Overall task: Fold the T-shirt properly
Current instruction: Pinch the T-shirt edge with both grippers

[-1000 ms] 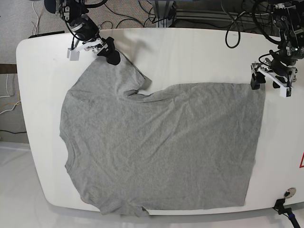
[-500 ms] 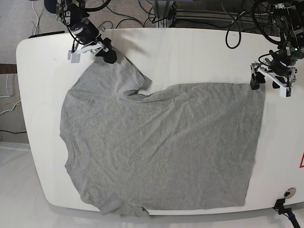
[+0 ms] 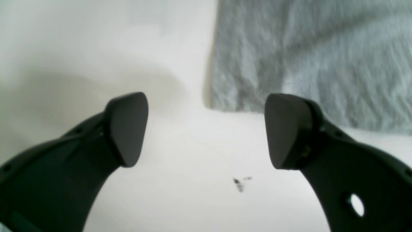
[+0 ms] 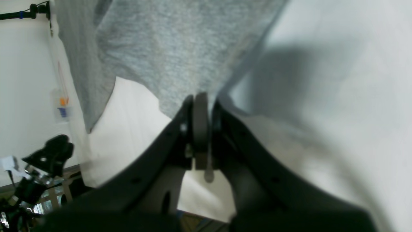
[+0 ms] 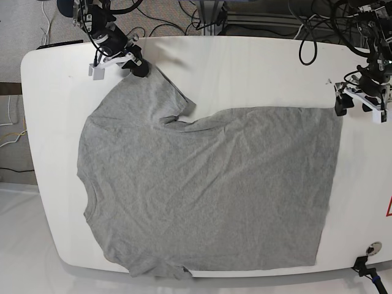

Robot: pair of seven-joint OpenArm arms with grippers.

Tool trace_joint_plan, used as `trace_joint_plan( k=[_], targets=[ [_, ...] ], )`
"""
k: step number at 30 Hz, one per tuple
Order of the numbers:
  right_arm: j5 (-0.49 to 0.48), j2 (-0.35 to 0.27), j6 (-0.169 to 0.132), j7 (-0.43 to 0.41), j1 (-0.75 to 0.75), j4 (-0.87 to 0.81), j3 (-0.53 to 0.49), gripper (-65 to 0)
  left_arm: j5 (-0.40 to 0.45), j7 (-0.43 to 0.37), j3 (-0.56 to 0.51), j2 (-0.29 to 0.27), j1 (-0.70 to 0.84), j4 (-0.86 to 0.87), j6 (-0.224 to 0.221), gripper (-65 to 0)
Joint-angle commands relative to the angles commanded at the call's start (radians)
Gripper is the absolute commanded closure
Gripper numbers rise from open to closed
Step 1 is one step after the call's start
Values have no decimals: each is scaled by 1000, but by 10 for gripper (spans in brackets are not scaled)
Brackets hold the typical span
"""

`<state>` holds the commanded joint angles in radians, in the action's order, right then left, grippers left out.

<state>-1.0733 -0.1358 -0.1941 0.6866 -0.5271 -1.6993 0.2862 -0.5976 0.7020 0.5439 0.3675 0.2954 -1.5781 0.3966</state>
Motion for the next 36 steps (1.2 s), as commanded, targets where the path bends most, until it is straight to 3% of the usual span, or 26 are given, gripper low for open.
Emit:
trace_joint_plan(
  k=[3,8,13,19,26,36],
  targets=[
    [0,0,0,0,0,0,0,0,2,49,40,-5,-21,57,51,-538],
    [0,0,0,0,-2,0,0,0,2,51,40,-5,-41,112,57,-538],
    [0,2,0,0,-5,0,0,0,2,54,40,-11,-84,167,143,-538],
    [0,2,0,0,-6,0,0,0,2,55,38,-68,-106,178,146,-538],
    [0,3,0,0,-6,0,0,0,2,112,40,-155,-170,198,144,-536],
    [0,2,0,0,-8,0,0,0,2,114,40,-163,-249,262,141,-534]
  ],
)
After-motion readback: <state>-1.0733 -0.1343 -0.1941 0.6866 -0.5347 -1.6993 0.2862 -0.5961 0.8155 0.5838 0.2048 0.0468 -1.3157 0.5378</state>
